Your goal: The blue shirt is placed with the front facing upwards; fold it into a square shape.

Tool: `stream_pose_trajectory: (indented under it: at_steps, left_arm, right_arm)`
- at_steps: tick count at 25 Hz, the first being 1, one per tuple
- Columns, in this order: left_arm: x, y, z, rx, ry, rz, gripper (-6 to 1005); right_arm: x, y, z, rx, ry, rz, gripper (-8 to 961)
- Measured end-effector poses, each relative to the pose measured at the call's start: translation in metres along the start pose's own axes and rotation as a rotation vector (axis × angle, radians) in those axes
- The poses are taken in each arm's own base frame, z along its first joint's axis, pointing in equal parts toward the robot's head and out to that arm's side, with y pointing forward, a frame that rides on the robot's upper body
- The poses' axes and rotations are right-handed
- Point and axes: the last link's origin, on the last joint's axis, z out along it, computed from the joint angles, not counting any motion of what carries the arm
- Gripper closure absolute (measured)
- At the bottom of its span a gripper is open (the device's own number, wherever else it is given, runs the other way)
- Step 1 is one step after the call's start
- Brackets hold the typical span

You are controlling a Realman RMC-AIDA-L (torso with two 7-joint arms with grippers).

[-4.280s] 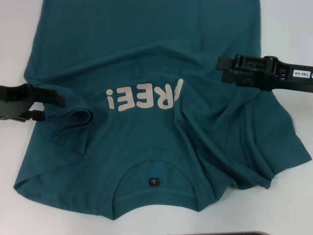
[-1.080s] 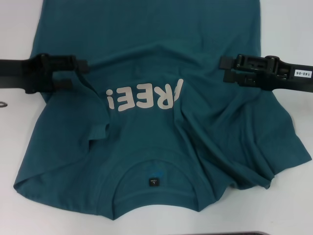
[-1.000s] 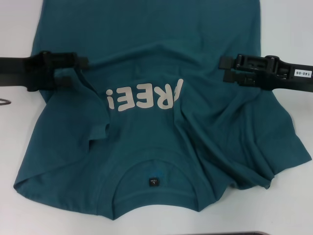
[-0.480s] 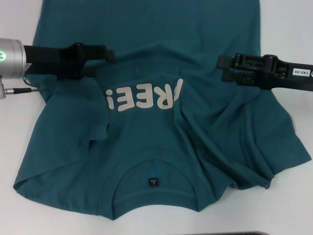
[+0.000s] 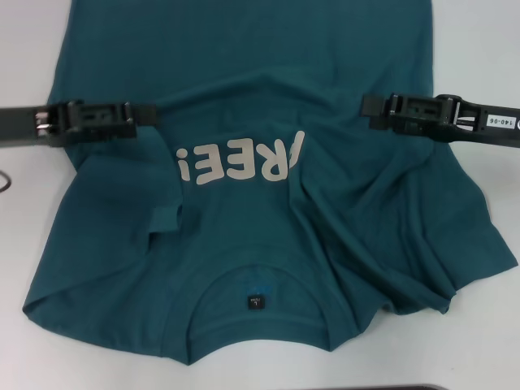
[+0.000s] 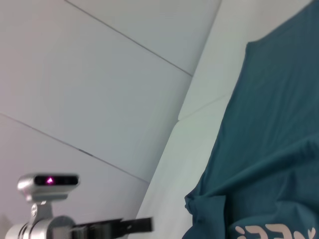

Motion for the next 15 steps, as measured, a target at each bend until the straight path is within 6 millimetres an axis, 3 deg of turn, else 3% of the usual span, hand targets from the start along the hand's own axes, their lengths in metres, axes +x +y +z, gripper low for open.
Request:
stream_pose_trajectory:
  at_steps: [5,9,15]
  left_arm:
    - [-0.027,-0.013,-0.025,-0.021,0.031,-0.1,156]
    - [-0.041,-0.009,-0.042,-0.084,0.104,-0.084,156]
    - [-0.066,-0.004,-0.03,-0.126,-0.029,0.045,157]
  right_arm:
    - [0.001,0.0,-0.001,-0.005,0.015,-0.004,70]
    - [0.0,0.002,-0.005,-0.012,0.025,-0.013,71]
    - [-0.002,-0.004,-0.022,0.026,0.033,0.01,71]
